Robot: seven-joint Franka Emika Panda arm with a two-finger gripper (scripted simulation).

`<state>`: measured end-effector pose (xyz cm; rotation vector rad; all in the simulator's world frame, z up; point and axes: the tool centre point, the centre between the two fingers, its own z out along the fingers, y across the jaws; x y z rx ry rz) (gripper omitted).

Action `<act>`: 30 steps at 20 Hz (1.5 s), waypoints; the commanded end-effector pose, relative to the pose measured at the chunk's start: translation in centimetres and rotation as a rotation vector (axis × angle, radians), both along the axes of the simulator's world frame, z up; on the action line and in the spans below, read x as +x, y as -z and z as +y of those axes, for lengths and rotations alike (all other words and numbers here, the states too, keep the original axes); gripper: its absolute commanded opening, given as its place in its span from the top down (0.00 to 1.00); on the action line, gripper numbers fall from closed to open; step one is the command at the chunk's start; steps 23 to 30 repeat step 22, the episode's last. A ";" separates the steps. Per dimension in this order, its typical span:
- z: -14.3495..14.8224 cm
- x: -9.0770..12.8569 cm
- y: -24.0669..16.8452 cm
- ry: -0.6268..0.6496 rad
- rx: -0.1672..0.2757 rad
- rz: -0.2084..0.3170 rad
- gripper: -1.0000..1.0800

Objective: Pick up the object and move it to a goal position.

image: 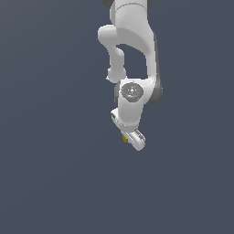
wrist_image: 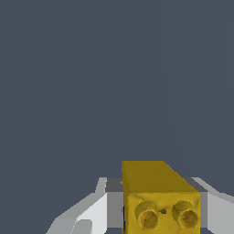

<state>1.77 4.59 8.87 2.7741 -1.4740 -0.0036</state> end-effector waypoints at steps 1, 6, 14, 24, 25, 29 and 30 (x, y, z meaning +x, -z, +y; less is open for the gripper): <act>-1.0 -0.5 -2.3 0.001 0.001 -0.002 1.00; -3.2 -1.7 -7.2 0.001 0.001 -0.002 1.00; -5.8 -2.9 -13.1 0.001 0.000 -0.002 1.00; -6.8 -3.3 -15.2 0.001 0.000 -0.002 1.00; -6.8 -3.3 -15.2 0.001 0.000 -0.002 1.00; -6.8 -3.3 -15.2 0.001 0.000 -0.002 1.00; -6.8 -3.3 -15.2 0.001 0.000 -0.002 1.00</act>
